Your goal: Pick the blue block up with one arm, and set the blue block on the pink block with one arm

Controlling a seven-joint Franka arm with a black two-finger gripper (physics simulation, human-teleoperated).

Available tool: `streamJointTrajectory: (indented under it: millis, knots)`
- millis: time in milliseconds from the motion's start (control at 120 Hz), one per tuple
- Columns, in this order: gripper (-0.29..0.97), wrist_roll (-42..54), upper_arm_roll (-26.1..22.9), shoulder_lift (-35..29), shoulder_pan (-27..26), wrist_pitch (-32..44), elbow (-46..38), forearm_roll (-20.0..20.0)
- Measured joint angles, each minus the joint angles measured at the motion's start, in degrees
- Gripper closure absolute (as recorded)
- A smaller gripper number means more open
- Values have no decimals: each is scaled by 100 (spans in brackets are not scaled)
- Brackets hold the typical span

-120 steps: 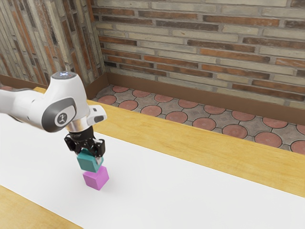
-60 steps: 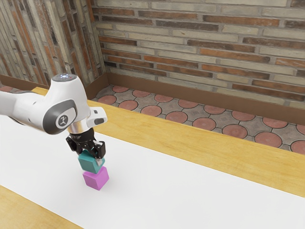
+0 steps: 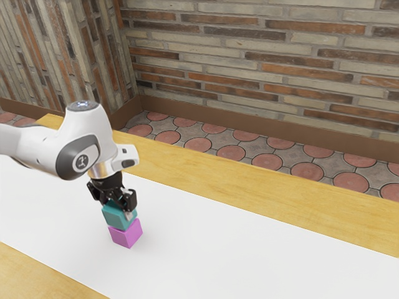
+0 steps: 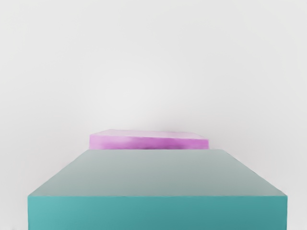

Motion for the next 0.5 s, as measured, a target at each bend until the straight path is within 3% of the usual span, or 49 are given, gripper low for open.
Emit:
streamJointTrajectory:
  millis: [500]
  knots:
    - [29,208,35,-37,28,23,-57,-19]
